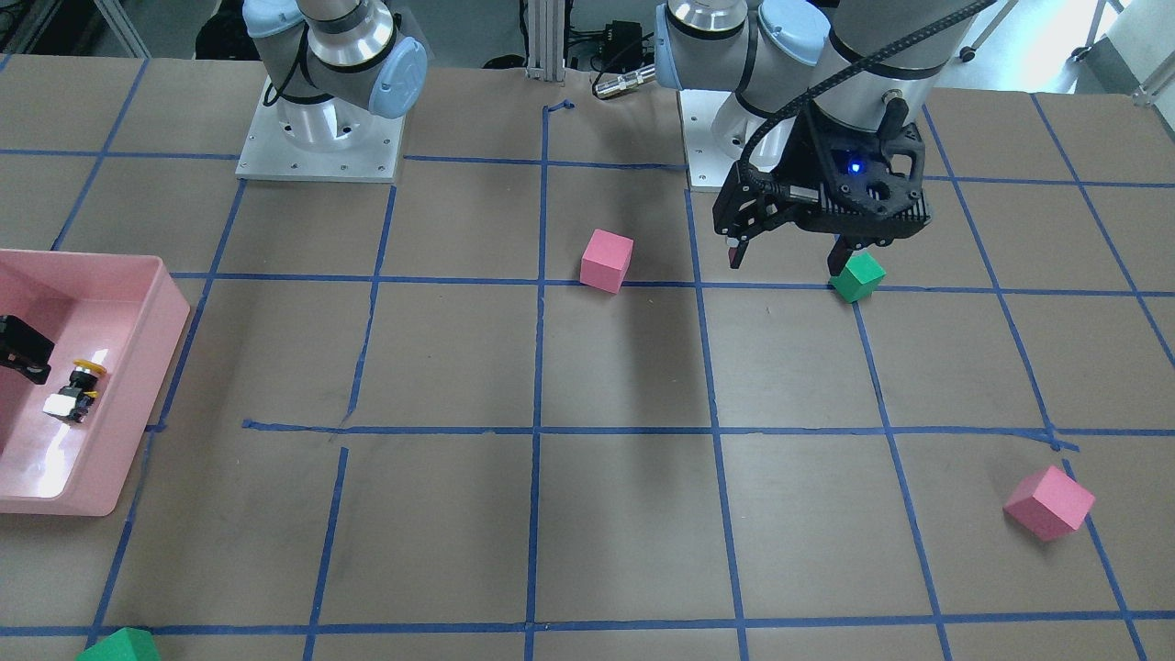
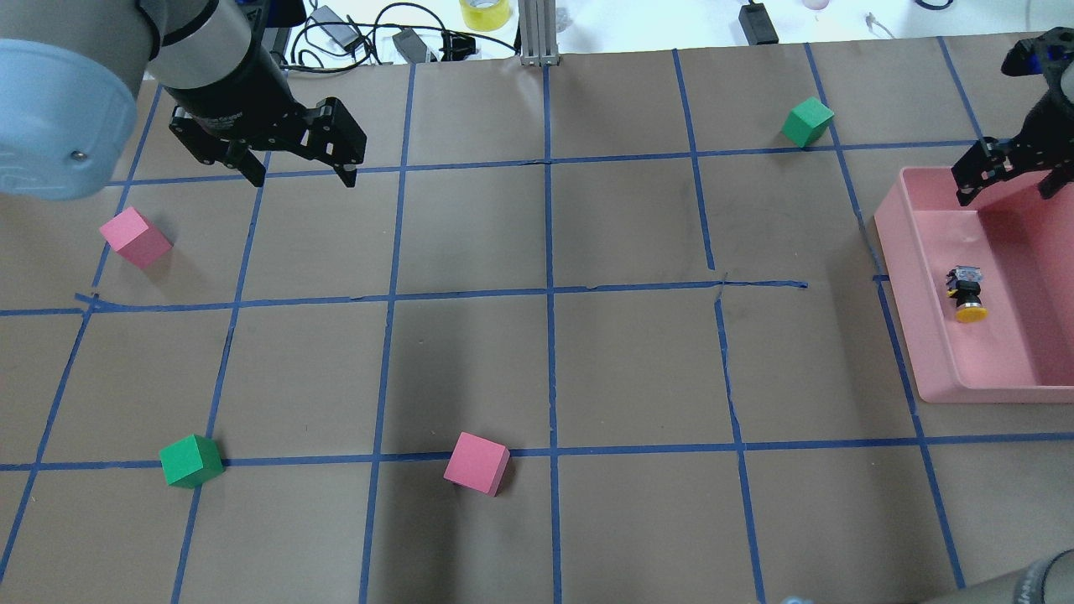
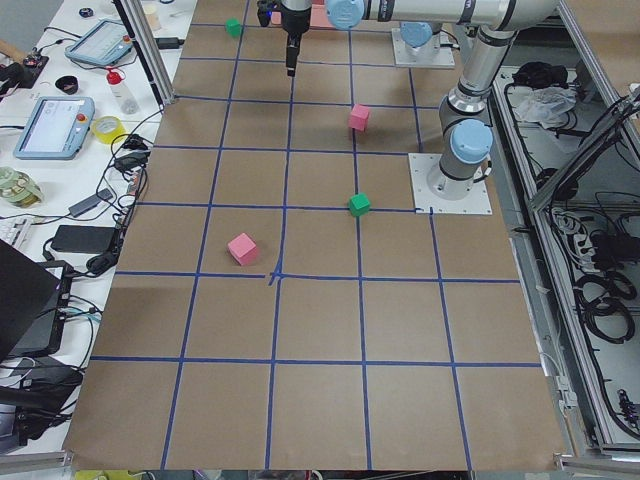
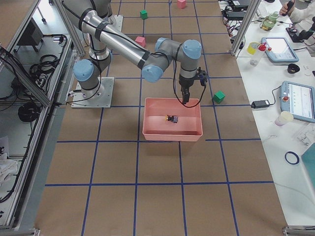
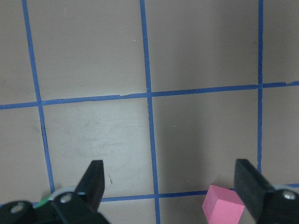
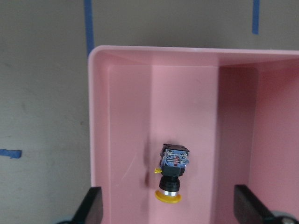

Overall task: Align button upright
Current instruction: 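Move the right gripper over the pink bin and lower toward the button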

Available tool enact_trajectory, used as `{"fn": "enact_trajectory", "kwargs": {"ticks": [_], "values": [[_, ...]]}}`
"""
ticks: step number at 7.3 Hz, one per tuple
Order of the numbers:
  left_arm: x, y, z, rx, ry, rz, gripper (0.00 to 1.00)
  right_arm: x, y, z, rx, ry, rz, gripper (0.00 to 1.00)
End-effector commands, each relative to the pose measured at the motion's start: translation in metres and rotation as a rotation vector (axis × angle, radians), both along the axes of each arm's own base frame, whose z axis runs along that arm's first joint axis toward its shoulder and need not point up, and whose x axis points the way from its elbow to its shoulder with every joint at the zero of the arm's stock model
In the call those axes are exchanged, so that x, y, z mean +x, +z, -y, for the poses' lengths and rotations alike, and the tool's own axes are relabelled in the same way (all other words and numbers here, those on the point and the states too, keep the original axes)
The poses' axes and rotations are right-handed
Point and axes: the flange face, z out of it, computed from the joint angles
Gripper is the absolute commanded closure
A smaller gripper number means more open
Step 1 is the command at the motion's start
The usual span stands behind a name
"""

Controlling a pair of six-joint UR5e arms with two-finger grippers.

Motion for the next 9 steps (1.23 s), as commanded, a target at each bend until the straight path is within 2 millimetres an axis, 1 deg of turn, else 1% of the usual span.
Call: {"fn": "enact_trajectory", "kwargs": {"ticks": [1, 2, 3, 5, 6, 7, 8, 9], "values": [[0.0, -0.001, 0.0, 0.002, 0.0, -0.001, 0.0, -0.003, -0.035, -0.011, 0.048, -0.07, -0.029, 0.0], [0.0, -0.002, 0.001, 0.003, 0.0, -0.001, 0.0, -0.001, -0.046, -0.016, 0.069, -0.085, -0.021, 0.0], [0.0, -0.002, 0.001, 0.003, 0.0, -0.001, 0.0, -0.006, -0.055, -0.024, 0.088, -0.102, -0.011, 0.0], [0.0, -0.001, 0.0, 0.002, 0.0, -0.001, 0.0, -0.03, -0.07, -0.034, 0.117, -0.11, 0.008, 0.0], [0.0, -0.002, 0.001, 0.005, 0.0, -0.001, 0.0, -0.041, -0.079, -0.037, 0.132, -0.092, 0.025, 0.0], [0.0, -0.001, 0.0, 0.003, 0.0, -0.001, 0.0, -0.046, -0.084, -0.038, 0.135, -0.082, 0.037, 0.0], [0.0, 0.0, -0.001, 0.0, 0.0, 0.0, 0.0, -0.048, -0.097, -0.036, 0.159, -0.031, 0.058, 0.0], [0.0, 0.0, -0.001, 0.0, 0.0, 0.0, 0.0, -0.053, -0.106, -0.037, 0.174, -0.016, 0.067, 0.0]]}}
